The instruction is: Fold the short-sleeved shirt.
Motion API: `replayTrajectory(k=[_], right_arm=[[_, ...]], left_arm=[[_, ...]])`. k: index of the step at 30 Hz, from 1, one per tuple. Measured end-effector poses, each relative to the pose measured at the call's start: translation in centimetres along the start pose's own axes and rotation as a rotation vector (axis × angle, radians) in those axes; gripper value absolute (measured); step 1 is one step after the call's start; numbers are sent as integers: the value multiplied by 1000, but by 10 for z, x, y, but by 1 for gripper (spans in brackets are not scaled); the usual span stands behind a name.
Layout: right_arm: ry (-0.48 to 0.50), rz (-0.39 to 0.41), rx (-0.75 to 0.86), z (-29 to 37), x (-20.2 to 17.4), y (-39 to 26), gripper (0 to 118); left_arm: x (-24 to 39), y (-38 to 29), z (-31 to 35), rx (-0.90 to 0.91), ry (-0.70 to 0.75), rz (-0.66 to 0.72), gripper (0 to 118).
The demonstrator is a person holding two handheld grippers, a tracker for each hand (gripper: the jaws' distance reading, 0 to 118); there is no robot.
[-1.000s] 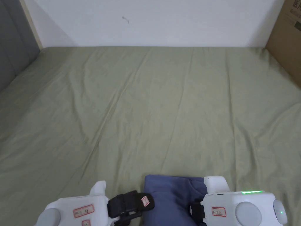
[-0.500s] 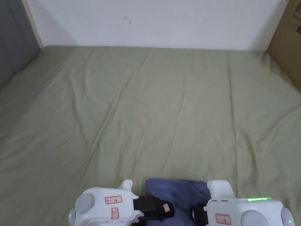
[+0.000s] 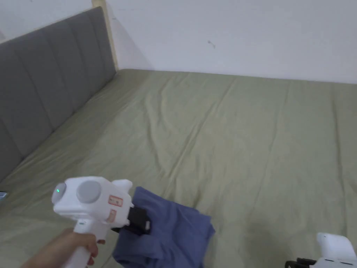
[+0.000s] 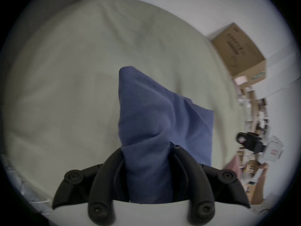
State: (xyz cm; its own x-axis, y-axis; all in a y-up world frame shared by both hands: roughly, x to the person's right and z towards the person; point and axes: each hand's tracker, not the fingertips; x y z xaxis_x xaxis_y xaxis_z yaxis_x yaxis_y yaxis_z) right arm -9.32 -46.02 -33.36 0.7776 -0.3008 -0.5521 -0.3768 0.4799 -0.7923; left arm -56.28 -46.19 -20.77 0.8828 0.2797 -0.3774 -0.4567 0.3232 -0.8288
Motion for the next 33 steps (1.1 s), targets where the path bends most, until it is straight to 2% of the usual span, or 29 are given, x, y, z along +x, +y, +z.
replayTrajectory(k=[4,6,9,11,13,15,18,19,20,21,22,23,26,29,33], right_arm=[[23,-35,-27,-11,-3,-4,0],[15,-22,-43,-16,-8,-4,0],[10,-3,-57,-22,-13,-3,0],[12,-8,-61,-24,-13,-2,0],[14,-13,-62,-24,-13,-1,0],[9,-17,-62,-24,-11,-1,0],[2,-24,-55,-21,-6,0,0],[2,-27,-52,-20,-4,0,0],[0,-33,-49,-18,-2,0,0],[-2,-36,-44,-16,-1,-1,0],[-3,-35,-40,-13,0,-1,0],[-8,-35,-34,-10,2,-2,0],[-19,-46,-4,-1,5,-3,0],[-18,-67,37,13,9,-3,0],[-66,-42,118,42,10,-4,0]], left_arm=[[-55,22,25,-25,345,-75,33],[-78,30,31,-74,565,-145,33],[-110,38,29,-99,789,-192,33],[-127,39,29,-84,837,-155,36],[-128,33,31,-77,864,-143,62],[-127,28,35,-56,877,-140,78],[-115,24,46,-22,804,-92,78],[-109,23,50,-11,774,-75,77],[-98,20,55,0,737,-58,67],[-87,18,65,12,706,-41,31],[-77,15,71,30,689,-58,0],[-59,12,75,99,605,-76,0],[-12,-3,90,197,489,-87,0],[33,-18,93,284,437,-96,0],[108,-47,103,402,377,-154,0]])
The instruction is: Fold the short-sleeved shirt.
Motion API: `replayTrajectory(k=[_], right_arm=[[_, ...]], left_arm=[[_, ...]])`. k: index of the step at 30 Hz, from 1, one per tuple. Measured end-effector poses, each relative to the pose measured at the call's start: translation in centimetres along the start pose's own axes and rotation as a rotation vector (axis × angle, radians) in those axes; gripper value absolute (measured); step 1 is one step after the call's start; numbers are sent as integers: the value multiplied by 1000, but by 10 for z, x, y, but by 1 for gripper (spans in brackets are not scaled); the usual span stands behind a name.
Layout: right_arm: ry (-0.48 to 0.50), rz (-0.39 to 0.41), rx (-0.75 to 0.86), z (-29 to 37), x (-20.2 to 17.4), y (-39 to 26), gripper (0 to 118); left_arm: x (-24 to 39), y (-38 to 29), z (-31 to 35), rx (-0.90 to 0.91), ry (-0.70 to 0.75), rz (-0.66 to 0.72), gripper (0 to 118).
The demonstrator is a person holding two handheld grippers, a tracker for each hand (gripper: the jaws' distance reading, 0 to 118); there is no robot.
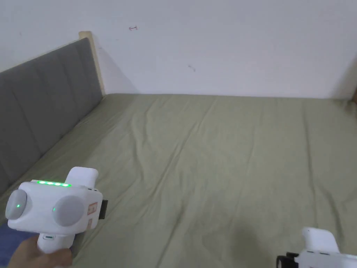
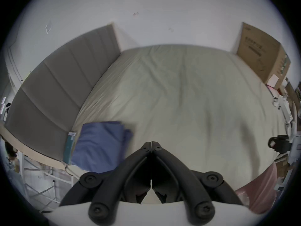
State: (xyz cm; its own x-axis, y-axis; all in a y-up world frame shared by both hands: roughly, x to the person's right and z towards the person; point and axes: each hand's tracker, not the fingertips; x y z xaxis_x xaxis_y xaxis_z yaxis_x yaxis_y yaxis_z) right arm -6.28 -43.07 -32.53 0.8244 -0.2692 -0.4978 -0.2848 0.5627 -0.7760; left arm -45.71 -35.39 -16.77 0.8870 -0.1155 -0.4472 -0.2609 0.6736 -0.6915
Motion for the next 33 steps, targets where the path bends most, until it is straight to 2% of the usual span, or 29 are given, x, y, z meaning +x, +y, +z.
replayTrajectory(k=[1,4,5,7,13,17,21,23,26,29,33], right_arm=[[4,13,34,8,1,1,0],[-24,28,119,36,-1,8,0],[-60,44,169,46,-3,11,0],[-128,70,247,66,-8,17,0],[-307,135,534,134,-33,34,0],[-359,137,673,154,-42,42,0],[-330,120,690,160,-46,40,0],[-316,128,701,160,-47,38,0],[-353,152,714,160,-52,37,0],[-306,122,729,164,-49,37,0],[-327,140,748,166,-50,35,7]], left_arm=[[12,-2,8,15,-33,4,0],[58,-9,37,140,-5,-23,0],[72,-10,46,172,14,-27,0],[89,-12,62,198,-41,23,0],[135,-13,116,472,73,50,0],[152,-5,133,554,120,44,0],[157,-9,150,634,76,77,0],[160,-12,155,657,111,75,0],[163,-14,161,683,105,57,0],[163,-13,160,680,81,40,0],[159,-12,158,678,25,55,0]])
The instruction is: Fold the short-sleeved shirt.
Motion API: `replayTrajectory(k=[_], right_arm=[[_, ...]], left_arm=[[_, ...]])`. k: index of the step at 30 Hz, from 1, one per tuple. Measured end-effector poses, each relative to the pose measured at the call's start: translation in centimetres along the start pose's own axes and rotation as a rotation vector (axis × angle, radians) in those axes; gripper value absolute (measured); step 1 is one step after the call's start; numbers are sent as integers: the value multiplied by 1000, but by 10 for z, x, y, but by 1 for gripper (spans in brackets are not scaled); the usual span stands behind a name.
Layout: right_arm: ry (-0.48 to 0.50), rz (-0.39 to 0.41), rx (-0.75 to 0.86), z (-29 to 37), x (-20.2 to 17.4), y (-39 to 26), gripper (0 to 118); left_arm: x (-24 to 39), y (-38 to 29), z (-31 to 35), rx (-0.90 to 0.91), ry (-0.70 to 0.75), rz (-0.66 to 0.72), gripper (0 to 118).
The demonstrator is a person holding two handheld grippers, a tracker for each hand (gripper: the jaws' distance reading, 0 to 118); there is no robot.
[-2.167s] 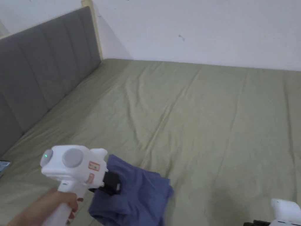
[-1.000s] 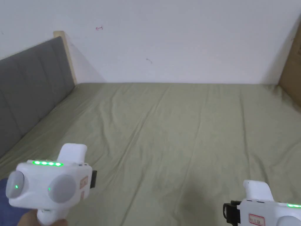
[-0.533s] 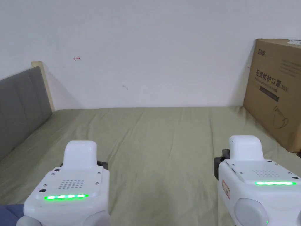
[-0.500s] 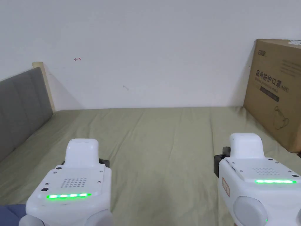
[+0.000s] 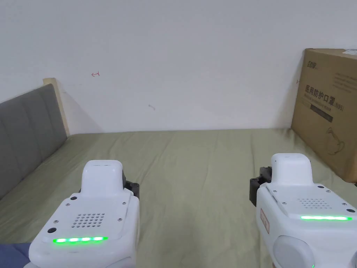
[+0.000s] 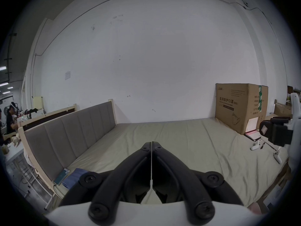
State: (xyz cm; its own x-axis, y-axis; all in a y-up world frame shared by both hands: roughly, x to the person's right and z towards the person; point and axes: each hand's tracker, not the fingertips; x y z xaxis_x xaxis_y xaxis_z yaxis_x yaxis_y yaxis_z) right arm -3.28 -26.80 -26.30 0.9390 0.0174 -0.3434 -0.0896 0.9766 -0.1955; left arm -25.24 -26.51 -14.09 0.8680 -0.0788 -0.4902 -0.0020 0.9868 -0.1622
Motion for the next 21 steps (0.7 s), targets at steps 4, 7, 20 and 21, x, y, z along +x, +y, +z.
replayTrajectory(k=[4,7,20,21], right_arm=[[13,14,7,1,1,-2,59],[16,-3,23,3,3,-3,108],[5,12,108,18,3,6,118],[6,9,105,16,3,8,118]], left_arm=[[0,0,-4,-15,-28,29,51],[2,-2,-6,-21,-49,24,109],[3,3,-17,-41,-85,65,110],[3,4,-17,-39,-87,62,110]])
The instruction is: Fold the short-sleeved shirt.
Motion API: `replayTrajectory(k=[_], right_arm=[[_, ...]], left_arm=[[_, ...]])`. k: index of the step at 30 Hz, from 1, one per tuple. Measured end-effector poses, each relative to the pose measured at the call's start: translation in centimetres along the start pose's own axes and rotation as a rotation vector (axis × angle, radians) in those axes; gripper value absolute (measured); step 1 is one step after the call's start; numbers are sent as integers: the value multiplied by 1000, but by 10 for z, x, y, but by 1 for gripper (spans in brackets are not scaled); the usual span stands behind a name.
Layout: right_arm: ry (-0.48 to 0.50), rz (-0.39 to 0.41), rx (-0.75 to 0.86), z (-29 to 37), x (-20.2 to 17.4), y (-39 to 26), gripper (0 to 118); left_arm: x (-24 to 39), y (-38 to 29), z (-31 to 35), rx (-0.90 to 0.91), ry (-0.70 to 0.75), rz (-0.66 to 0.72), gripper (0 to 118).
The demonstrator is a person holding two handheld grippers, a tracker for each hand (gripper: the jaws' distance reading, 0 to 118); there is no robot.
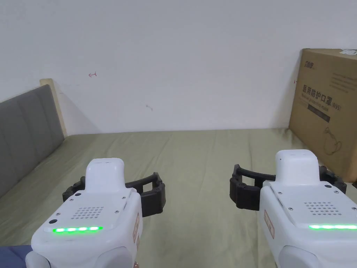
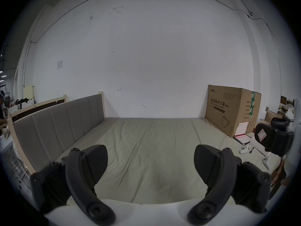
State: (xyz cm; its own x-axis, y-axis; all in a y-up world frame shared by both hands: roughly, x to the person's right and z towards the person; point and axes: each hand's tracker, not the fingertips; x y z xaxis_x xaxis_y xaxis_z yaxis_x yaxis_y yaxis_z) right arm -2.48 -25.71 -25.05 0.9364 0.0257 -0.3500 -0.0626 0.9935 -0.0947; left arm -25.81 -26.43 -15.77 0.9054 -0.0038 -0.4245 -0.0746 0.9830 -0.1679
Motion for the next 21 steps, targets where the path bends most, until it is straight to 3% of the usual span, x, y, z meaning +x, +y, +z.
replayTrajectory(k=[8,13,21], right_arm=[[15,1,-20,-4,0,0,118],[18,5,-22,-4,0,0,118],[8,-7,-36,-6,6,-3,118]], left_arm=[[7,-1,5,-24,110,-10,110],[-5,4,0,-24,53,55,110],[-5,11,-9,-29,117,53,112]])
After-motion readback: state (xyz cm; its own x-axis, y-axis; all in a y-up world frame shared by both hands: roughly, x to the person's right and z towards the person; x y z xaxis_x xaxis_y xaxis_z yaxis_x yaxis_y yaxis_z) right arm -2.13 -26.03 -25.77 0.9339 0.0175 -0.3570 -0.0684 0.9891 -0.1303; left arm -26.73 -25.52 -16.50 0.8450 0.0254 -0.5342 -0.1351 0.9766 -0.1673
